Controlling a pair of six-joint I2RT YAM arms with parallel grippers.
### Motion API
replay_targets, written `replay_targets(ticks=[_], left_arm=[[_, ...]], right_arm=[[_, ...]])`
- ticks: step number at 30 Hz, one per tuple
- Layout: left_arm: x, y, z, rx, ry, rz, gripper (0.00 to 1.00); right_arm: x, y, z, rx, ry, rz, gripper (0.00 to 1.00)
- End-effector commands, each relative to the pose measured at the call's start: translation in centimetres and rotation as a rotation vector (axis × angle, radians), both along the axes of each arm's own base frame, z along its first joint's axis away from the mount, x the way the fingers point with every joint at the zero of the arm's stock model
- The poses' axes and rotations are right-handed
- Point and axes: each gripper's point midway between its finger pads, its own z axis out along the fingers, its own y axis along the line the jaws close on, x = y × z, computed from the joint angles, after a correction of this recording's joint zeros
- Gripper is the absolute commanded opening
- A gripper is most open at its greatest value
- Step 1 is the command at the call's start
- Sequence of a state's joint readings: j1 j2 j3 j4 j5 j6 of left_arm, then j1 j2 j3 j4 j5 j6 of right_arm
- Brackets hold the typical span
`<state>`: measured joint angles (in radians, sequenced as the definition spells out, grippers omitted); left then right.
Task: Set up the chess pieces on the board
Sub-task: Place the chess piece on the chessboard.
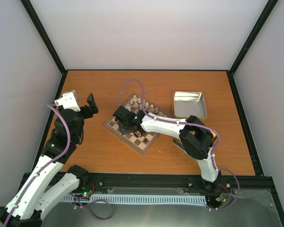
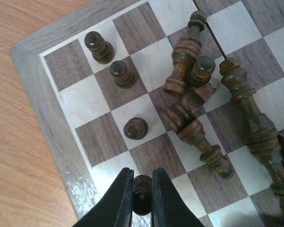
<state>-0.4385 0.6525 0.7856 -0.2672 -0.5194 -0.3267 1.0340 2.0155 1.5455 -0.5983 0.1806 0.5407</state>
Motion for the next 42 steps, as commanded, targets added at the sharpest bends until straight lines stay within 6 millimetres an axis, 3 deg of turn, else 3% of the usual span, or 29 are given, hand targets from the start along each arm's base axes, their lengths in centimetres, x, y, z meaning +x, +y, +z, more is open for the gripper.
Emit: replay_targets(ticks=[1, 14, 29, 39, 42], left_arm=[[0.0, 0.2, 0.6, 0.005, -0.018, 0.005, 1.00], [0.2, 0.0, 0.4, 0.012, -0.011, 0.001, 1.00], [0.3, -0.1, 0.2, 0.015, -0.005, -0.001, 1.00], [0.2, -0.1, 0.3, 0.012, -0.007, -0.004, 1.00], [0.2, -0.1, 0.3, 0.011, -0.008, -0.004, 1.00]], right_arm=[[1.1, -0.3, -1.3, -0.020, -0.032, -0.057, 0.08], [2.2, -0.3, -1.9, -0.023, -0.070, -0.086, 0.10], [1.9, -0.1, -1.9, -0.019, -0.052, -0.072, 0.18], [2.6, -0.4, 1.5, 0.040, -0.069, -0.101, 0.22], [2.5, -0.6, 1.2, 0.033, -0.054, -0.101, 0.25]])
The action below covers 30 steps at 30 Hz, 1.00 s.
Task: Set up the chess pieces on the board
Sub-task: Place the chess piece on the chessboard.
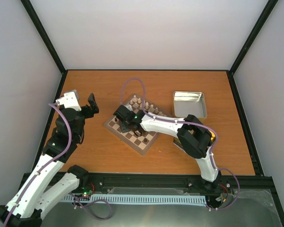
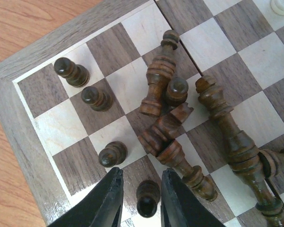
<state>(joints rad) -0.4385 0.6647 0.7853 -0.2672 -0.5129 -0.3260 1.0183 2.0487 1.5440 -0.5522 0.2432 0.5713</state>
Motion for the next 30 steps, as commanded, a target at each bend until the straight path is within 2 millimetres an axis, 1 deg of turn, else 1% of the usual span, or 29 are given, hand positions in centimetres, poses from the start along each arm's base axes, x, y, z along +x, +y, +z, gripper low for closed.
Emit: replay_targets(ticks=[1, 4, 7, 13, 18, 21, 23, 28, 30], left_arm=[[-0.1, 0.1, 0.7, 0.005, -0.020, 0.002, 1.00], [-0.1, 0.1, 0.7, 0.005, -0.021, 0.002, 1.00], [-0.1, 0.2, 0.7, 0.006, -0.021, 0.003, 1.00], [-0.1, 0.2, 0.6, 0.007, -0.020, 0.003, 1.00], [-0.1, 0.2, 0.7, 0.006, -0.021, 0.004, 1.00], [-0.1, 0.2, 0.6, 0.006, -0.020, 0.002, 1.00], [-0.1, 0.2, 0.7, 0.005, -0.022, 0.002, 1.00], [-0.1, 0.2, 0.7, 0.006, -0.020, 0.002, 1.00], [-0.1, 0.2, 0.7, 0.006, -0.021, 0.002, 1.00]], right_arm=[[0.4, -0.2, 1.9, 0.036, -0.001, -0.023, 0.25], [-0.1, -0.2, 0.6, 0.022, 0.038, -0.014, 0.27], [-0.5, 0.0, -0.3, 0.018, 0.066, -0.004, 0.26], [-0.7, 0.8, -0.6, 0.033, 0.085, 0.027, 0.20], [-0.8, 1.1, -0.7, 0.042, 0.091, 0.035, 0.20], [-0.3, 0.8, -0.4, 0.032, 0.070, 0.016, 0.21], [0.2, 0.6, 0.3, 0.023, 0.045, 0.000, 0.24], [1.7, 0.7, 3.7, 0.042, -0.042, -0.023, 0.29], [2.6, 0.7, 4.3, 0.054, -0.061, -0.037, 0.31]])
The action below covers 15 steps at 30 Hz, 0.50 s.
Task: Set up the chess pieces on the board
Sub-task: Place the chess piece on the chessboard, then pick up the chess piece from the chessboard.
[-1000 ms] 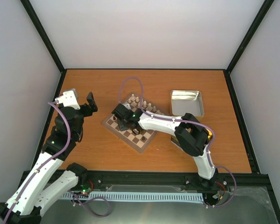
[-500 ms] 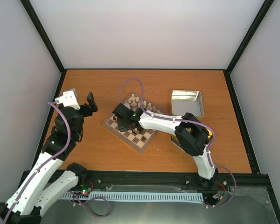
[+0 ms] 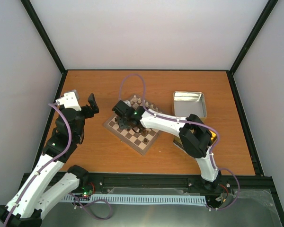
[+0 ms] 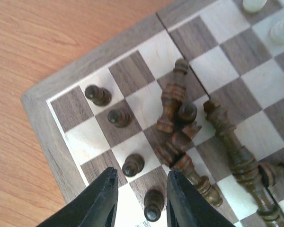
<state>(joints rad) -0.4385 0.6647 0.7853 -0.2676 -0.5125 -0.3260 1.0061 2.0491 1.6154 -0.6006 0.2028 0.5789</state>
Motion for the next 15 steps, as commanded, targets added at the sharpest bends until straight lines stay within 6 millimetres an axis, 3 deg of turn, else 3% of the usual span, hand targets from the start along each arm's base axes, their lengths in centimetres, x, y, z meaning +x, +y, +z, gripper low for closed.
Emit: replay_targets(ticks=[1, 9, 15], left_arm=[[-0.1, 0.2, 0.7, 0.005, -0.021, 0.003, 1.00], [-0.1, 0.2, 0.7, 0.006, -0.020, 0.006, 1.00], [0.0, 0.2, 0.6, 0.008, -0.019, 0.007, 1.00]], right_arm=[[2.6, -0.2, 2.1, 0.006, -0.076, -0.051, 0.31], [5.1, 0.6, 0.7, -0.017, -0.065, -0.075, 0.31], [6.3, -0.3, -0.4, -0.056, -0.068, -0.127, 0.26]])
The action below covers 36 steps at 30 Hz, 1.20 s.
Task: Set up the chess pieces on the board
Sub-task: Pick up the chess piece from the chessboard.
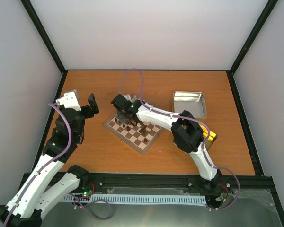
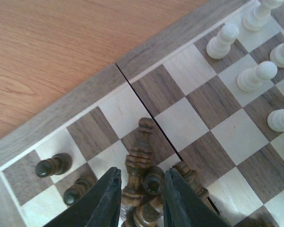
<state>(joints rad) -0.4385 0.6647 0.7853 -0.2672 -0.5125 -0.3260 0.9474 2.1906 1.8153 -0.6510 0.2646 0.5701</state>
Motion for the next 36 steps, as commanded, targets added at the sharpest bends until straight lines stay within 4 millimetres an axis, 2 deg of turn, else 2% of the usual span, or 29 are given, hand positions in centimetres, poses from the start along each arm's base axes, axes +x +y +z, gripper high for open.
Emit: replay_targets(ticks=[1, 10, 20, 23, 28, 36], left_arm=[[0.0, 0.2, 0.6, 0.009, -0.018, 0.007, 1.00], [0.0, 0.2, 0.6, 0.008, -0.019, 0.008, 1.00], [0.0, 0.2, 0.6, 0.013, -0.016, 0.009, 1.00], [0.0, 0.2, 0.6, 0.012, -0.016, 0.009, 1.00], [0.0, 0.2, 0.5, 0.011, -0.015, 0.007, 1.00], [0.0, 0.2, 0.5, 0.012, -0.014, 0.006, 1.00]], right_arm=[[1.1, -0.7, -0.5, -0.028, -0.010, -0.043, 0.26], [1.4, -0.6, -2.0, -0.044, 0.021, -0.054, 0.18], [1.2, -0.7, -2.4, -0.048, 0.039, -0.050, 0.18], [1.1, -0.6, -2.6, -0.043, 0.049, -0.044, 0.11], [1.4, -0.5, -1.2, -0.028, 0.016, -0.040, 0.09], [1.9, -0.9, 3.0, 0.021, -0.065, -0.055, 0.10]])
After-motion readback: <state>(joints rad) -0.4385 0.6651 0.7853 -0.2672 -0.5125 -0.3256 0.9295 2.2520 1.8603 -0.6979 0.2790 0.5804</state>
